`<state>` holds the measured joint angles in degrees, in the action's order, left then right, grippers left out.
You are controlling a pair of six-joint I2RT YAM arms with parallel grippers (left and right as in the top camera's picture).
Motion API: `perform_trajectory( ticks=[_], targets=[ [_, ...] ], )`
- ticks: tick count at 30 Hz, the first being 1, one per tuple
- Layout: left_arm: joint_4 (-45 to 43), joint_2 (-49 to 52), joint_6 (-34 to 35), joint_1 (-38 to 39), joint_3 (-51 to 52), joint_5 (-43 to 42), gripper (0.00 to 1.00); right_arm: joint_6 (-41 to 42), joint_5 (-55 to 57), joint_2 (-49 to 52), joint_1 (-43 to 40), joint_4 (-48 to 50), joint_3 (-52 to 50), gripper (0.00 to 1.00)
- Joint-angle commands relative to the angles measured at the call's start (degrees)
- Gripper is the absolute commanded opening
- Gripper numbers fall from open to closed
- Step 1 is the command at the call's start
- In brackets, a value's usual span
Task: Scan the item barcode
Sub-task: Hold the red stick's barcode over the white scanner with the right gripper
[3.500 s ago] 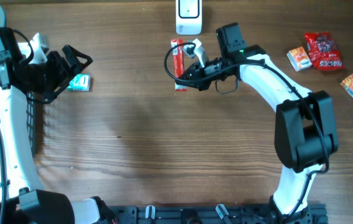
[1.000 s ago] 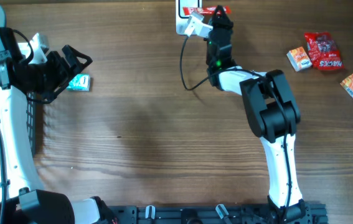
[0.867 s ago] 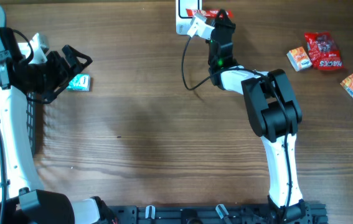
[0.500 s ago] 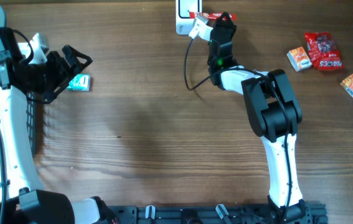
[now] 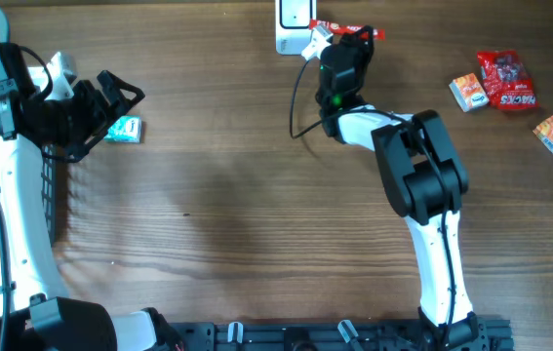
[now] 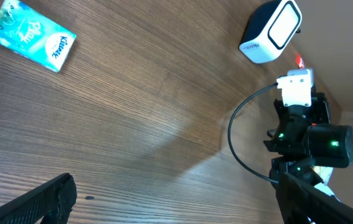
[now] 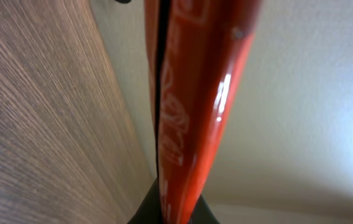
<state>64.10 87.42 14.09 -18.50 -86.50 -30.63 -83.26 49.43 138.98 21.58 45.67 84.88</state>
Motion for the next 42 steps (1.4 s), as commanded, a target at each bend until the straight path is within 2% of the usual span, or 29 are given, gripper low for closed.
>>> perform_trajectory(
  ticks=[1, 7, 12, 15, 18, 27, 32, 37, 42],
  targets=[
    [0.0, -0.4, 0.1, -0.4, -0.8, 0.3, 1.0, 7.6, 3.6, 1.3, 2.2, 2.2, 0.3, 0.04],
    [0.0, -0.4, 0.1, -0.4, -0.8, 0.3, 1.0, 7.2, 8.1, 1.3, 4.2, 9.2, 0.3, 0.04],
    [0.0, -0.4, 0.1, -0.4, -0.8, 0.3, 1.0, 7.2, 13.2, 1.3, 4.3, 9.6, 0.1, 0.04],
    [0.0, -0.4, 0.1, -0.4, -0.8, 0.3, 1.0, 3.0, 15.8, 1.3, 4.3, 9.7, 0.1, 0.04],
    [0.0, -0.4, 0.1, -0.4, -0.8, 0.3, 1.0, 2.7, 15.3, 1.3, 4.3, 12.8, 0.2, 0.04],
    [0.0, -0.4, 0.1, -0.4, -0.8, 0.3, 1.0, 2.2, 1.0, 1.3, 4.7, 13.6, 0.2, 0.04],
    [0.0, -0.4, 0.1, -0.4, -0.8, 0.3, 1.0, 2.4, -8.6, 1.3, 4.7, 9.6, 0.2, 0.05],
    [0.0, -0.4, 0.1, -0.4, -0.8, 0.3, 1.0, 7.2, -18.0, 1.3, 4.5, 5.8, 0.2, 0.04],
    [0.0, -0.4, 0.1, -0.4, -0.8, 0.3, 1.0, 13.0, -22.9, 1.3, 3.1, 7.6, 0.3, 0.04]
  ],
)
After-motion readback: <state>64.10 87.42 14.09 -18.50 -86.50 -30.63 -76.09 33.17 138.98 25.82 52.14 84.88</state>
